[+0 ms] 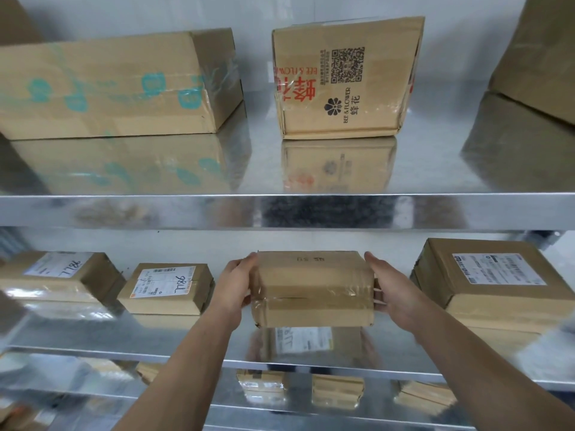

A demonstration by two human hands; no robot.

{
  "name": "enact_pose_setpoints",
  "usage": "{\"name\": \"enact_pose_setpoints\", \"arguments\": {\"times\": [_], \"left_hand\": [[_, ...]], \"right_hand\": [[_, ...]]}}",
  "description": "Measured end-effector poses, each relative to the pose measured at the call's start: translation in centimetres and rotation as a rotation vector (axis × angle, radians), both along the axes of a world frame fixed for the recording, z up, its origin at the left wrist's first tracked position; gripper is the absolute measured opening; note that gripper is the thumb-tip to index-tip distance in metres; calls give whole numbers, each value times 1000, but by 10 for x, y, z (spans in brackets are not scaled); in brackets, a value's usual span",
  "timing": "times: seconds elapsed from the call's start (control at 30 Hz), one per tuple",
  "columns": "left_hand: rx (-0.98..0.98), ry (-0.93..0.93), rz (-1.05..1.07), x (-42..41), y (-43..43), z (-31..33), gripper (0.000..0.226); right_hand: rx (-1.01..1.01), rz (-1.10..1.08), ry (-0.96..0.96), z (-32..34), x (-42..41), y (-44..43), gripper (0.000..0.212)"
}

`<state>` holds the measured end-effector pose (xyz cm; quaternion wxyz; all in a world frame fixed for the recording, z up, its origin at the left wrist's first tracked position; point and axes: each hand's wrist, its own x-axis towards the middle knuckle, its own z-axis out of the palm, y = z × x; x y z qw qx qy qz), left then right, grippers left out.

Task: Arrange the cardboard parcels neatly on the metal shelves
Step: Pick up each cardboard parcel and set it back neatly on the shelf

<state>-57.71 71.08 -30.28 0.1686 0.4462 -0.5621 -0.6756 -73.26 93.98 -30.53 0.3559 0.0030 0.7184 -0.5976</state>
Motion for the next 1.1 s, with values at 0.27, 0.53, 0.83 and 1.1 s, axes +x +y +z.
{"name": "enact_pose_setpoints", "arguments": {"times": [0.27, 0.53, 0.83, 1.1], "left_hand": [[-17, -147, -103, 4, -2, -6, 48], [-90, -227, -204, 4, 8, -18, 35], [-180, -288, -227, -2, 2, -26, 30], [-208, -325, -224, -6, 1, -30, 28]], "right_hand": [[62, 45, 32, -4, 6, 1, 42], [181, 138, 81, -20, 15, 1, 27], [236, 150, 172, -27, 15, -4, 22], [271, 151, 176, -29, 12, -8, 21]]}}
